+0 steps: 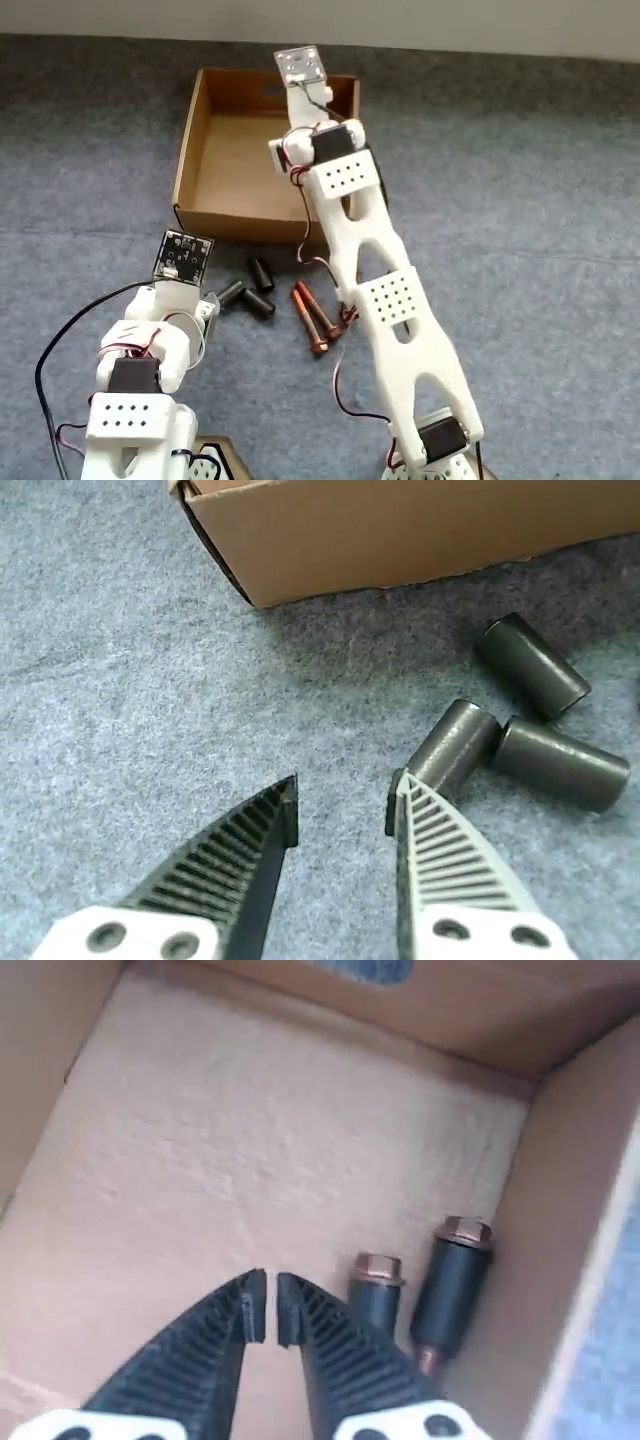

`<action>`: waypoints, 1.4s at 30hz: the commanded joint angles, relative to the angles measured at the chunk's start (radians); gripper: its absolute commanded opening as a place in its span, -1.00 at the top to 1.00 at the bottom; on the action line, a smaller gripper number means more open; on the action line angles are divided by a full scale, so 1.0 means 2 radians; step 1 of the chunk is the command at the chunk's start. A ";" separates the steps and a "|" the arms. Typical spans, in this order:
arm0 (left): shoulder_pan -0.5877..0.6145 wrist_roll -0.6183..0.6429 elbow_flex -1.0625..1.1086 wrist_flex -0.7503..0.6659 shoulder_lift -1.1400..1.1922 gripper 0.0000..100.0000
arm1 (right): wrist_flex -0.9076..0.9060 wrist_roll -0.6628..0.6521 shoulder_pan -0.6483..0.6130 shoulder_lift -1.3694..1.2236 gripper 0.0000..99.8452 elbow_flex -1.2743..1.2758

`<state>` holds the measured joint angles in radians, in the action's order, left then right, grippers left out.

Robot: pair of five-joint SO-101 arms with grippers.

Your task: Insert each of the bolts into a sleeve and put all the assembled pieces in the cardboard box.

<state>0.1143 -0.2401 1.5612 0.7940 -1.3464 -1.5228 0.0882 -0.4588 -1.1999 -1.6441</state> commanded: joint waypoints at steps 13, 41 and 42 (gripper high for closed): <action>0.003 -0.002 -0.003 -0.008 -0.006 0.66 | -0.122 -0.005 0.073 0.271 0.99 -0.057; 0.001 -0.002 -0.003 -0.008 -0.006 0.66 | 0.187 -0.085 0.012 1.087 0.80 1.203; 0.001 -0.002 -0.003 -0.008 -0.006 0.66 | 0.215 -0.098 0.012 1.099 0.80 1.249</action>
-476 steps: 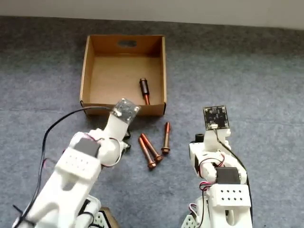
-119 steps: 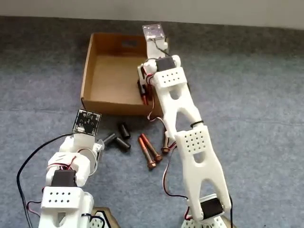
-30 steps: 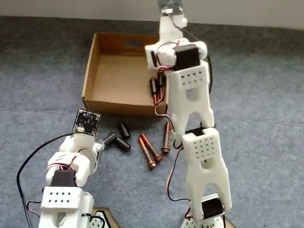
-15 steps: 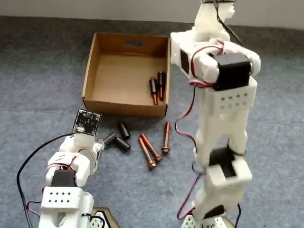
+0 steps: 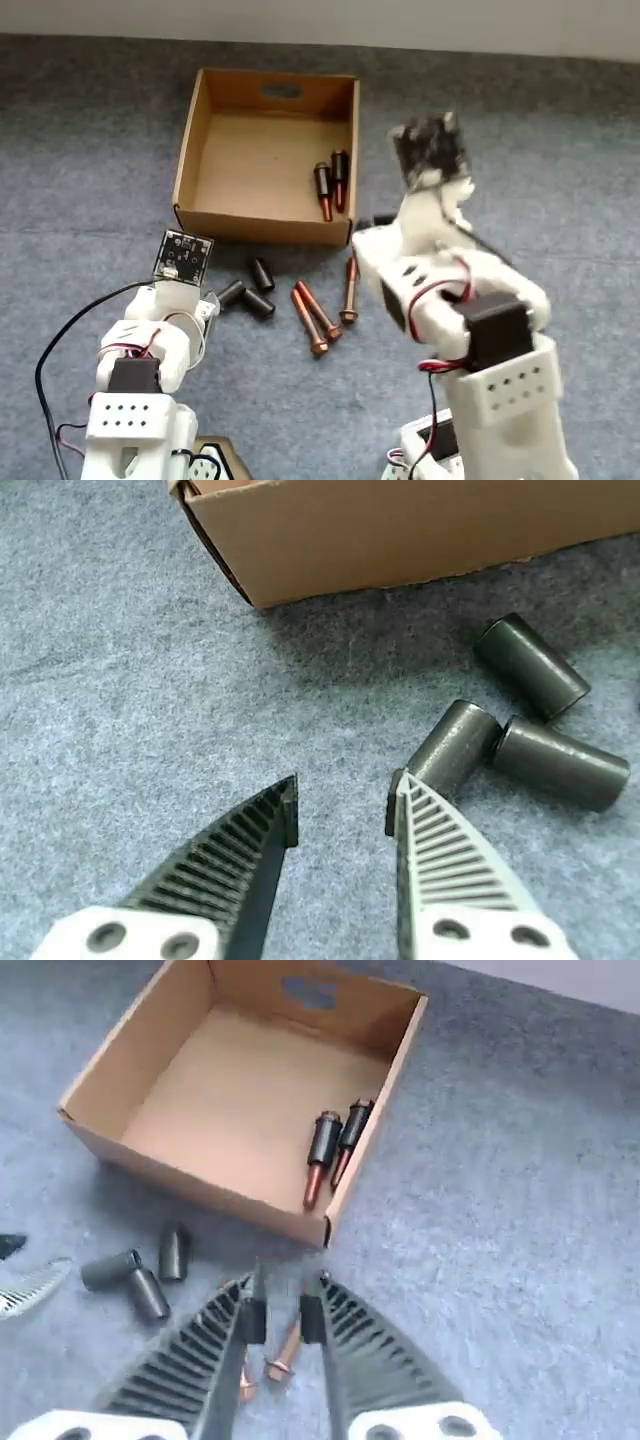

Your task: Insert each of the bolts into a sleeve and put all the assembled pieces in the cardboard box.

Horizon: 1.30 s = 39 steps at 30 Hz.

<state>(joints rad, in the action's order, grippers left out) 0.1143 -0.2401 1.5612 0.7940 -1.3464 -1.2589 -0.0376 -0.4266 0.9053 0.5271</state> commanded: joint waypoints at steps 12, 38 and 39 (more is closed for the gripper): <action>0.003 -0.002 -0.003 -0.008 -0.006 0.66 | 0.254 -0.052 -0.131 0.040 0.80 0.324; 0.069 0.039 -0.018 -0.008 -0.006 0.66 | 0.356 -0.055 -0.221 -0.409 0.80 0.084; 0.069 0.039 -0.018 -0.008 -0.006 0.66 | 0.356 -0.055 -0.221 -0.420 0.80 0.077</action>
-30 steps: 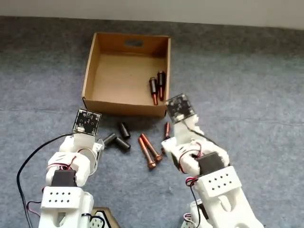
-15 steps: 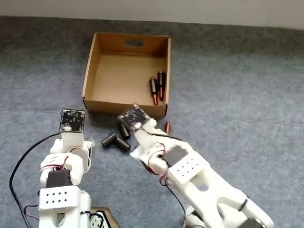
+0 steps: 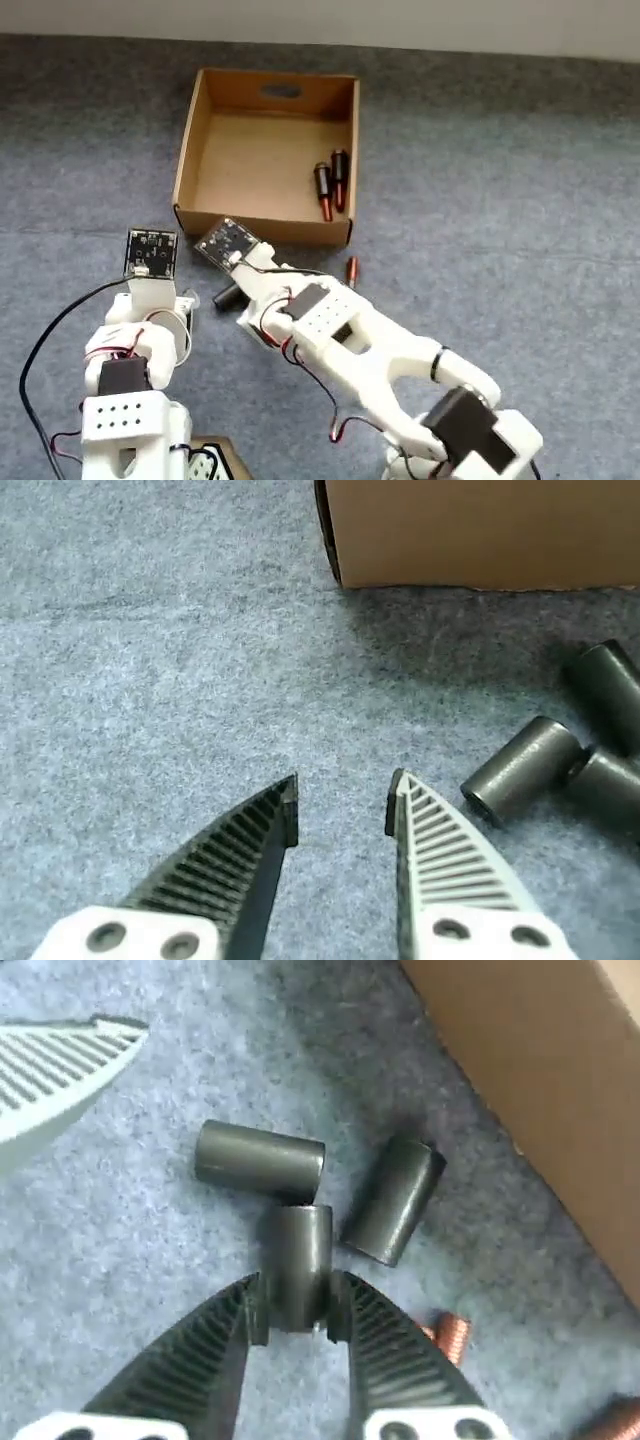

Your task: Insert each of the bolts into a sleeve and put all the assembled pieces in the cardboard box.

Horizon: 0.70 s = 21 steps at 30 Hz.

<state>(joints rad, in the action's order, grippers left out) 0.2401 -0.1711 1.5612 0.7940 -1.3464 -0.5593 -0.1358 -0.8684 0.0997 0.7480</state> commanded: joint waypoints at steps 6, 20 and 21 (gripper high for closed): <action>0.006 0.005 -0.018 -0.008 -0.006 0.66 | 0.004 -0.006 0.000 -0.079 0.83 -0.060; 0.005 0.005 -0.018 -0.009 -0.006 0.66 | -0.051 -0.006 0.054 0.163 0.99 0.093; 0.005 0.005 -0.018 -0.009 -0.006 0.66 | -0.053 -0.007 0.060 0.182 0.99 0.115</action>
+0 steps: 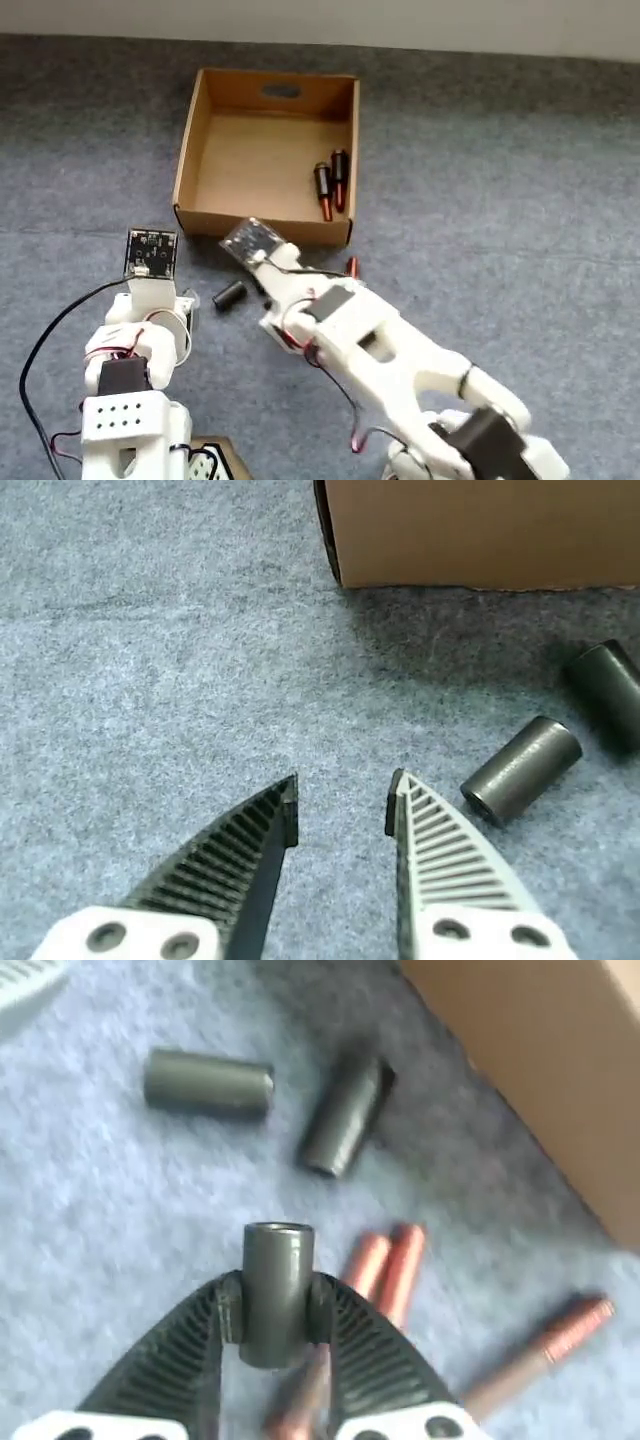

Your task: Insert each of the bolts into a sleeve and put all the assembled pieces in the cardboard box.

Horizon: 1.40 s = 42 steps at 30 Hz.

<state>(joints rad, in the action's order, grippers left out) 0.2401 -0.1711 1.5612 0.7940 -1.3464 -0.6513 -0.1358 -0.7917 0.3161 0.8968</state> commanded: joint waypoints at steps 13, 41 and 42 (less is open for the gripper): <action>0.005 0.005 -0.018 -0.009 -0.006 0.66 | -0.019 -0.053 -0.039 0.127 0.99 0.139; 0.004 0.005 -0.017 -0.009 -0.006 0.66 | -0.077 -0.047 0.298 0.125 0.99 0.118; 0.004 0.005 -0.016 -0.009 -0.006 0.66 | -0.073 -0.052 0.298 0.125 0.99 0.129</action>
<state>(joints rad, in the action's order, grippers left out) 0.2401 -0.1711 1.5612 0.7940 -1.3464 -0.8385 -0.2033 -0.2102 0.5631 1.1147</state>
